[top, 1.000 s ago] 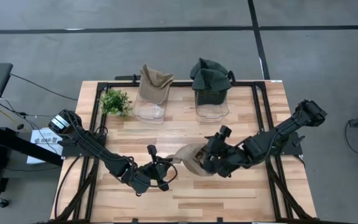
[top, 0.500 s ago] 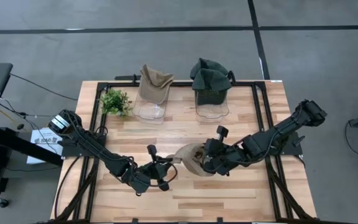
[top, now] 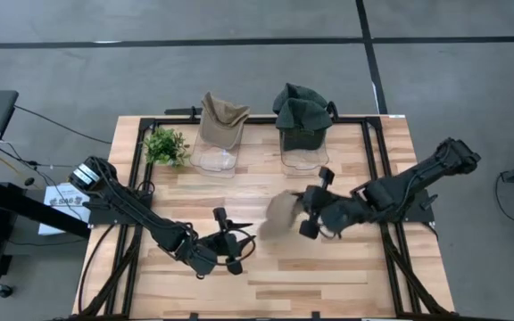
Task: Pick & Place hat
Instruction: Put the brown cap into the left transparent bin
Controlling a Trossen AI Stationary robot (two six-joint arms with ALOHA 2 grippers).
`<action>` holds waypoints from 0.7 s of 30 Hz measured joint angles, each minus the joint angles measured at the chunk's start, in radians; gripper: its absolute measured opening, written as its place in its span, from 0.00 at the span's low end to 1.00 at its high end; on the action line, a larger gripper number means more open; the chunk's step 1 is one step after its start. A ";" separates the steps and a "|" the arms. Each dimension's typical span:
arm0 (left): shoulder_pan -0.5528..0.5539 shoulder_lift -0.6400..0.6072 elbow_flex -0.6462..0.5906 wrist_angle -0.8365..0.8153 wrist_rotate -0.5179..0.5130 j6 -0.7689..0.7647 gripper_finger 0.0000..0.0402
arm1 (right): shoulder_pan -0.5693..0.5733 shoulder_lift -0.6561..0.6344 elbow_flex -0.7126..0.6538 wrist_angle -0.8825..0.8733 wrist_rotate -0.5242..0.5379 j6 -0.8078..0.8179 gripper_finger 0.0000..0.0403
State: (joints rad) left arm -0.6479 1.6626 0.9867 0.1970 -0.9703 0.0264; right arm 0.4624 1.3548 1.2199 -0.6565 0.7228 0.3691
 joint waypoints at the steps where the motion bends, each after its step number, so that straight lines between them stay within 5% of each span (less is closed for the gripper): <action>1: 0.000 -0.008 0.000 -0.007 0.000 -0.012 0.41 | -0.013 -0.011 0.004 0.012 -0.011 -0.024 0.00; 10: -0.006 -0.257 0.000 -0.275 0.032 -0.207 0.41 | -0.228 0.012 0.183 0.013 -0.178 -0.251 0.00; 21: -0.007 -0.503 0.000 -0.573 0.051 -0.295 0.39 | -0.514 0.259 0.593 -0.104 -0.395 -0.423 0.00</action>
State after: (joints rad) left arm -0.6548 1.1598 0.9867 -0.3761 -0.9188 -0.2686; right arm -0.0519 1.6140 1.8126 -0.7601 0.3282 -0.0535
